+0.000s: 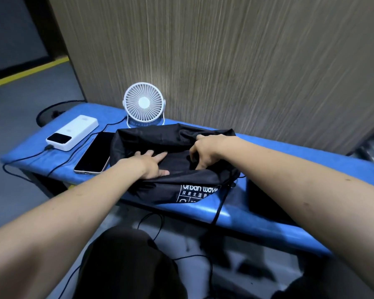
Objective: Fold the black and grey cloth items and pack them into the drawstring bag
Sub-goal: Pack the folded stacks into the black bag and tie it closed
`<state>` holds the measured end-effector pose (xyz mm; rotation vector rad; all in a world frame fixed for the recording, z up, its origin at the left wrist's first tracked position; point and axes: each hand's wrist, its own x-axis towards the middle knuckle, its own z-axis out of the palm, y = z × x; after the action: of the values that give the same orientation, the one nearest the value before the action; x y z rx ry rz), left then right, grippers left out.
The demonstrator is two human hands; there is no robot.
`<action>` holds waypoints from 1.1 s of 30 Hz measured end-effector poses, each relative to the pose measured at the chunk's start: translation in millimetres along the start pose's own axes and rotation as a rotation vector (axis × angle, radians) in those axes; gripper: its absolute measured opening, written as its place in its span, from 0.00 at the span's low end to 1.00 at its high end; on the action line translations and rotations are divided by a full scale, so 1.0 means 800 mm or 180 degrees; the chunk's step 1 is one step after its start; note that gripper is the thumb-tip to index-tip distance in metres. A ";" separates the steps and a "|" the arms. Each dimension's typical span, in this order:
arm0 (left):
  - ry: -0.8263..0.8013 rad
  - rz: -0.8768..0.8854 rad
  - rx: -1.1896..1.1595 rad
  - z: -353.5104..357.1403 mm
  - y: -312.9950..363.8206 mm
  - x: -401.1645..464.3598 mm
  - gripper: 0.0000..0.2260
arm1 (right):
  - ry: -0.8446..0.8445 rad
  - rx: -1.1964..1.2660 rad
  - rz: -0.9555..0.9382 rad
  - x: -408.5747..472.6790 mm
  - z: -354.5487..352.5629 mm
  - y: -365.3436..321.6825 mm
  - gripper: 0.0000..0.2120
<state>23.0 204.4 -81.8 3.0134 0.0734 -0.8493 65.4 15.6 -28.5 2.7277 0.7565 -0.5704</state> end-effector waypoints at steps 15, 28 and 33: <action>0.1282 0.0176 -0.0132 -0.032 0.031 -0.033 0.20 | 0.0355 0.0901 -0.0210 -0.012 -0.025 0.021 0.38; 0.2270 0.0861 -0.0964 -0.041 0.119 -0.082 0.12 | 0.0745 0.1728 -0.0056 -0.143 -0.002 0.125 0.20; 0.1911 0.1270 -0.2170 -0.015 0.197 -0.107 0.06 | 0.0217 0.1664 0.0436 -0.185 0.046 0.186 0.28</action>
<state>-36.3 43.7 -26.9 2.3854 -0.1888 0.1215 17.2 -185.8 23.0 3.2575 0.4777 -0.7323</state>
